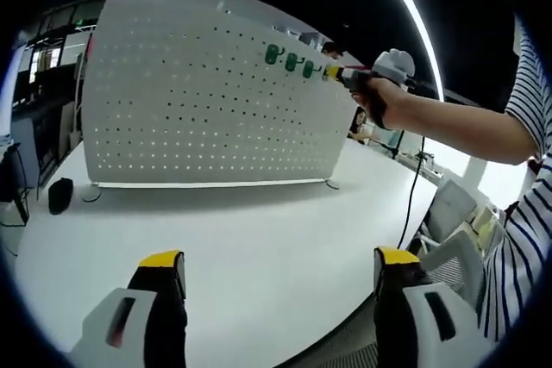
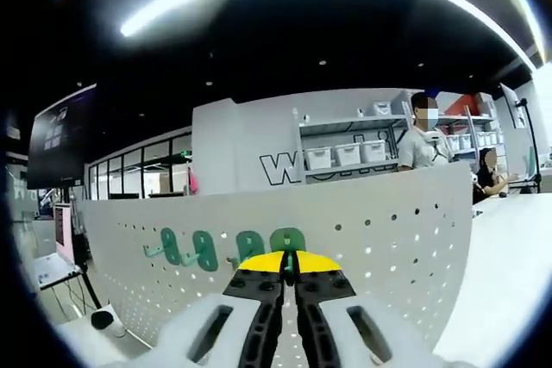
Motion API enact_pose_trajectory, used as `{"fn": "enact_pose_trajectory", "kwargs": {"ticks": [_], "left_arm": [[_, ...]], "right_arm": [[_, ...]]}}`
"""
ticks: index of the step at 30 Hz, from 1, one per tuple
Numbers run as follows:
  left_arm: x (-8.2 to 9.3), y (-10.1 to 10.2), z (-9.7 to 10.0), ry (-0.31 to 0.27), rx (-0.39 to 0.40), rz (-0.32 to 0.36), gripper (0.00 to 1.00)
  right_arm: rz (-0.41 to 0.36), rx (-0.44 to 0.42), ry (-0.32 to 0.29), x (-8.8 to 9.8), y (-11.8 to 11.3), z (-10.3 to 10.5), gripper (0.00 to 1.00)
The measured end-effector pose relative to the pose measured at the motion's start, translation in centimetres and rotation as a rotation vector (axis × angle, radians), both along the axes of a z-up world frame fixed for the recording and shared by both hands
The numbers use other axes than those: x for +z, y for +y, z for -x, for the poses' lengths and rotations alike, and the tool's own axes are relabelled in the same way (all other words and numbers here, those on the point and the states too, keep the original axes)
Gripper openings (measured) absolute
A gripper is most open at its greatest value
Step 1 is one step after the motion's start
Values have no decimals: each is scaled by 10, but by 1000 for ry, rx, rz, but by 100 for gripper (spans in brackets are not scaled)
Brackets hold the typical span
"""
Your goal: Insert the hook assembly into the mounting plate slot until the hook locks in place.
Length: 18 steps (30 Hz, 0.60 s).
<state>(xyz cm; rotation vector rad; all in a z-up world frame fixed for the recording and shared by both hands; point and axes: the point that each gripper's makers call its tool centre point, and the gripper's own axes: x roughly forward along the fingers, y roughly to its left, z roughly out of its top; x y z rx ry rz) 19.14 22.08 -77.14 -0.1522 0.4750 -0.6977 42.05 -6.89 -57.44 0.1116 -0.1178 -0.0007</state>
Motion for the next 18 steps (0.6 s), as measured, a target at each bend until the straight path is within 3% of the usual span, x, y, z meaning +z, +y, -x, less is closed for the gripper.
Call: {"fn": "enact_pose_trajectory", "kwargs": {"ticks": [18], "left_arm": [[-2, -2, -1, 0, 2, -18, 98]], "right_arm": [[71, -26, -6, -1, -12, -14, 1]]}}
